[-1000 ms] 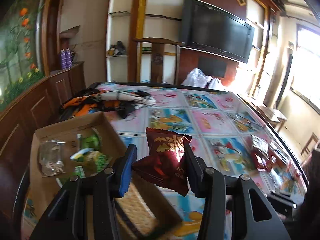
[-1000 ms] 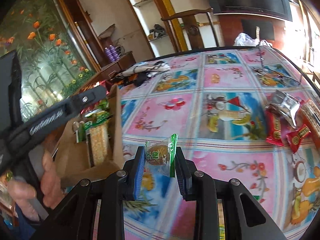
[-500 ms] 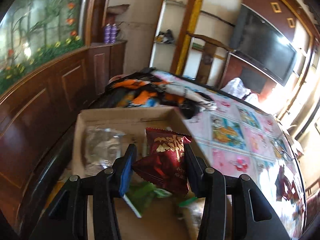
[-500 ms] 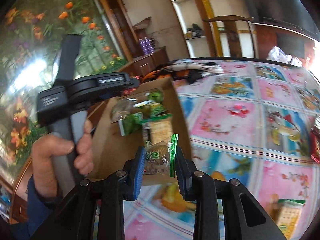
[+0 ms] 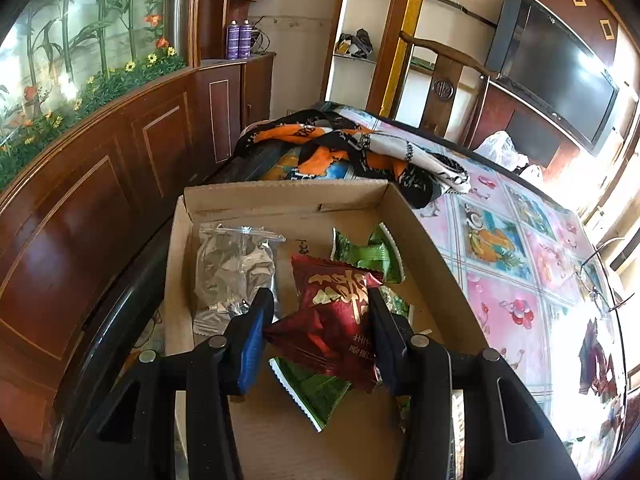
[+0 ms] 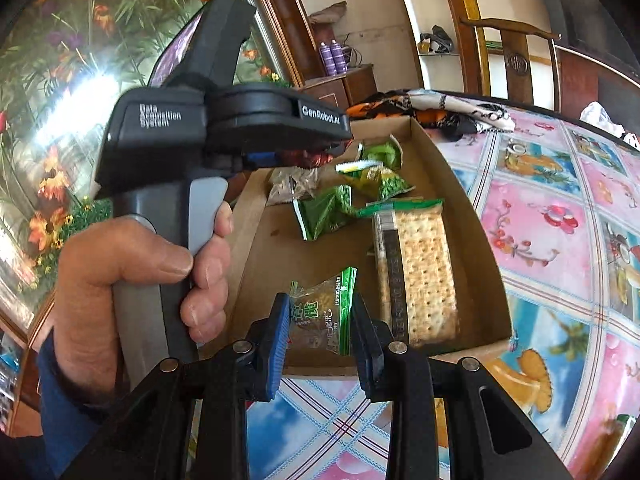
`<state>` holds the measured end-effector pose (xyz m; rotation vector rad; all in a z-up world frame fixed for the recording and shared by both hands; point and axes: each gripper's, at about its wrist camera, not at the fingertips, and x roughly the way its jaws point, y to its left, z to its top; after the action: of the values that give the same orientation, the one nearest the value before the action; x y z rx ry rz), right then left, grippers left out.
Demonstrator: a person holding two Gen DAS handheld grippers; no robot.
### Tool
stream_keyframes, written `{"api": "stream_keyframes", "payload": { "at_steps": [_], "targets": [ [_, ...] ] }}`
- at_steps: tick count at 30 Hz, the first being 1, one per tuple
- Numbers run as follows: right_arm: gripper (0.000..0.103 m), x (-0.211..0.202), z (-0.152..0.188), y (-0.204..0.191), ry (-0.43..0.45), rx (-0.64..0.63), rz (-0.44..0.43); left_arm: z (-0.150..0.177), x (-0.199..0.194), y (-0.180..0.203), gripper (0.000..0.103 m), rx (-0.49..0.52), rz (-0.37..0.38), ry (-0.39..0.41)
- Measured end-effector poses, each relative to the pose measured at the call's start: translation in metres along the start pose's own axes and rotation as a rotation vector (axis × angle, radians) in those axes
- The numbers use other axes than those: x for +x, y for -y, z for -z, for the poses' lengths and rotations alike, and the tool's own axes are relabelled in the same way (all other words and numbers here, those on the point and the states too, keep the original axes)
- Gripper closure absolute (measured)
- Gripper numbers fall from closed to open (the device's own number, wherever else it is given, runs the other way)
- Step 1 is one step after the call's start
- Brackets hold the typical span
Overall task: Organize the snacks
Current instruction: 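Lower the red packet and clear packet into the box and open both grippers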
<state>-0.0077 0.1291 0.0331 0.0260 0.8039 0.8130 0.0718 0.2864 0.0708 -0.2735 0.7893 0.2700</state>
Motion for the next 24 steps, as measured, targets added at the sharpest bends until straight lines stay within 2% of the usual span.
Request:
{"api": "stream_keyframes", "payload": {
  "at_steps": [11,24],
  "targets": [
    [0.071,0.003,0.0055,0.0009,-0.011,-0.02,0.018,0.0029,0.0078,0.0015,0.057,0.001,-0.027,-0.032],
    [0.071,0.0012,0.0066,-0.0003,-0.007,-0.022,0.019,0.0036,0.0074,0.0025,0.057,0.006,-0.03,-0.032]
  ]
}}
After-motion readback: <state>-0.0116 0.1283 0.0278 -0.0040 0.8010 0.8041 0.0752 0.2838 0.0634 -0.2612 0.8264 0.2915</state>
